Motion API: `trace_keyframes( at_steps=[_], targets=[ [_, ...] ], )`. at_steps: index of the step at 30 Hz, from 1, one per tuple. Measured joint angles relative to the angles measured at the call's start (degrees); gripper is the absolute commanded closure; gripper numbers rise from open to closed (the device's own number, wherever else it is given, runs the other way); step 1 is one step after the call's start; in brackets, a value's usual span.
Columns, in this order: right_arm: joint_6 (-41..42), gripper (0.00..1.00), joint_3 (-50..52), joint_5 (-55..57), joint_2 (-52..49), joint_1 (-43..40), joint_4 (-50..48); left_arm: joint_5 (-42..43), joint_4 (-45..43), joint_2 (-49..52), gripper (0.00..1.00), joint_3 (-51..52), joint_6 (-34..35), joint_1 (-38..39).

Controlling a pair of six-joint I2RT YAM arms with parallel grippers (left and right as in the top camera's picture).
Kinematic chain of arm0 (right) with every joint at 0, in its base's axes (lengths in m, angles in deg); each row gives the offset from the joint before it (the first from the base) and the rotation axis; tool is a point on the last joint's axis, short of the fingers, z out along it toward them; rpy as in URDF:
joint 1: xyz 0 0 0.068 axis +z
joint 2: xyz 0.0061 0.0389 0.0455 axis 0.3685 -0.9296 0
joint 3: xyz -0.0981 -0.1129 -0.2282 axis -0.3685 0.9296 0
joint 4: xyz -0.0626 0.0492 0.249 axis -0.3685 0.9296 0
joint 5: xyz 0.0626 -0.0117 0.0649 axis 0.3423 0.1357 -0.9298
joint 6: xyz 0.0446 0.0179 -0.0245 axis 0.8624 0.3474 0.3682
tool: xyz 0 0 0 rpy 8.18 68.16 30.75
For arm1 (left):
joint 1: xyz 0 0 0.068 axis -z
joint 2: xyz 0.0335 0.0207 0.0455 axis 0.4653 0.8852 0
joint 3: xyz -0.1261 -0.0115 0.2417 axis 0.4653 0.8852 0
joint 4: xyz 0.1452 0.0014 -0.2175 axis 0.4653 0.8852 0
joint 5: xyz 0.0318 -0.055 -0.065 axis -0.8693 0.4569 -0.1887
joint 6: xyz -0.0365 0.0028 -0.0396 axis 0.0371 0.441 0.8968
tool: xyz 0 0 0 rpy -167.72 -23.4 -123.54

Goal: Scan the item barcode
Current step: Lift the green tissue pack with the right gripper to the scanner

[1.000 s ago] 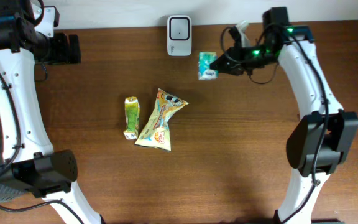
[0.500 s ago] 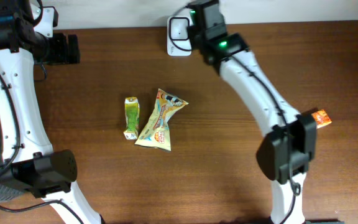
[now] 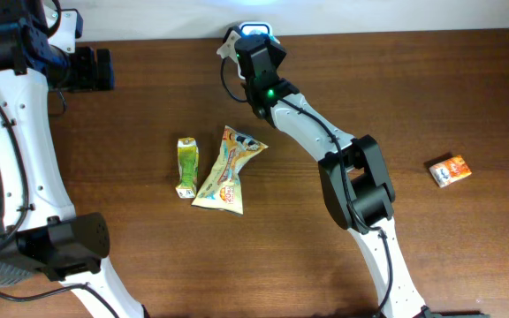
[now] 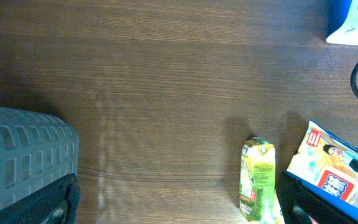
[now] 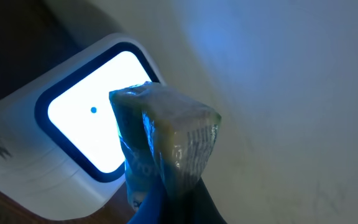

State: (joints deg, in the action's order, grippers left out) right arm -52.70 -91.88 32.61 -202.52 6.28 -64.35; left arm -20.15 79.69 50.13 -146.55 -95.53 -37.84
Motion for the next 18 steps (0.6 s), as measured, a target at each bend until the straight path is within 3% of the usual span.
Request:
trace_keyframes(
  at_steps=[13,16,18],
  targets=[
    [1.8,0.96,0.0,-0.9,0.4,1.5,-0.5,0.0,0.0,0.0,0.01,0.0,0.0,0.0],
    [8.2,0.96,0.3,-6.4,5.6,2.0,9.9,0.0,0.0,0.0,0.01,0.0,0.0,0.0],
    [18.1,0.96,0.3,-12.4,14.9,1.6,19.5,0.0,0.0,0.0,0.01,0.0,0.0,0.0]
  ],
)
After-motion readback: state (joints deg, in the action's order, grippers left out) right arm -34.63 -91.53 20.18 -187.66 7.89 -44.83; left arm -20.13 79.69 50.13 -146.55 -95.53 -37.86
